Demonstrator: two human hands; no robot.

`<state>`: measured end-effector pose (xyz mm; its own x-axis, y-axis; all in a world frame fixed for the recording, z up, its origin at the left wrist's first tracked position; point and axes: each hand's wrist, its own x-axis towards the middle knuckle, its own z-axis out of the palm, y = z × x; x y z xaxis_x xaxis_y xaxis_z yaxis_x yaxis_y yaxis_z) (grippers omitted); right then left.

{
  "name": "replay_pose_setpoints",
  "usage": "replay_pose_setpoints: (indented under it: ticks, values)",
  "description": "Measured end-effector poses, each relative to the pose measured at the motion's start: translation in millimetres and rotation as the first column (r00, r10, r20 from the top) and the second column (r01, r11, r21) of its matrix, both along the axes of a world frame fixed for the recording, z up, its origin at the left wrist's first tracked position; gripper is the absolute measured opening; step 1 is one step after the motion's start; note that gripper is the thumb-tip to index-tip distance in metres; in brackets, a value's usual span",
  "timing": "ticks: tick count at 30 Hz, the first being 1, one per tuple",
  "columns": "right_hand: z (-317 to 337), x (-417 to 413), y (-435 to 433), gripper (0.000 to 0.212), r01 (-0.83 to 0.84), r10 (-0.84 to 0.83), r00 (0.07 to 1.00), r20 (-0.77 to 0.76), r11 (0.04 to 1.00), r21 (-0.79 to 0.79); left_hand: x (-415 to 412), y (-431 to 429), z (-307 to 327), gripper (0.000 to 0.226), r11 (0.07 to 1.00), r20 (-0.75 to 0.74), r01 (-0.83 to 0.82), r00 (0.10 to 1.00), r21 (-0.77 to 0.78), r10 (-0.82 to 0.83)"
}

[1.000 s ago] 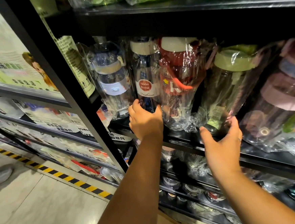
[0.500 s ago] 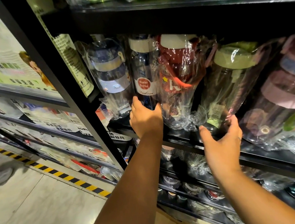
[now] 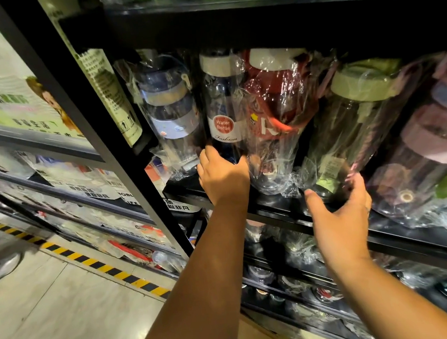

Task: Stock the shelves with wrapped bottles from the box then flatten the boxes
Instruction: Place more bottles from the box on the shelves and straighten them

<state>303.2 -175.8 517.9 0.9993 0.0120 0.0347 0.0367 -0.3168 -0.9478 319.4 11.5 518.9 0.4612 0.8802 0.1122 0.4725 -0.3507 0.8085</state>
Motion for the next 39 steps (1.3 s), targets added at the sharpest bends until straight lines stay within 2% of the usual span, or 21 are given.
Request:
replay_pose_setpoints:
  ticks: [6, 15, 25, 34, 39]
  values:
    - [0.7, 0.7, -0.6, 0.083, 0.002, -0.002, 1.0, 0.0, 1.0, -0.007, 3.2, 5.4, -3.9, 0.085, 0.992, 0.072, 0.023, 0.997, -0.126, -0.014]
    - [2.2, -1.3, -0.9, 0.077, -0.002, 0.002, 1.0, 0.009, 1.0, 0.005, -10.2, -0.9, -5.9, 0.091, 0.994, 0.216, 0.009, 0.976, -0.108, 0.014]
    - [1.4, 0.5, 2.6, 0.069, 0.014, -0.014, 1.0, 0.025, 1.0, 0.009, -27.6, 2.9, -9.5, 0.087, 0.99, 0.22, 0.056, 0.975, -0.127, -0.027]
    - [-0.9, -0.3, 1.6, 0.073, 0.0, 0.0, 1.0, 0.029, 1.0, -0.017, -41.3, 1.8, -11.9, 0.082, 0.996, 0.255, 0.072, 0.965, -0.057, -0.055]
    - [2.3, -3.4, -3.8, 0.087, -0.06, 0.061, 0.998, 0.032, 0.998, -0.03, -45.7, 1.6, -10.2, 0.088, 0.99, 0.222, 0.121, 0.97, -0.077, -0.101]
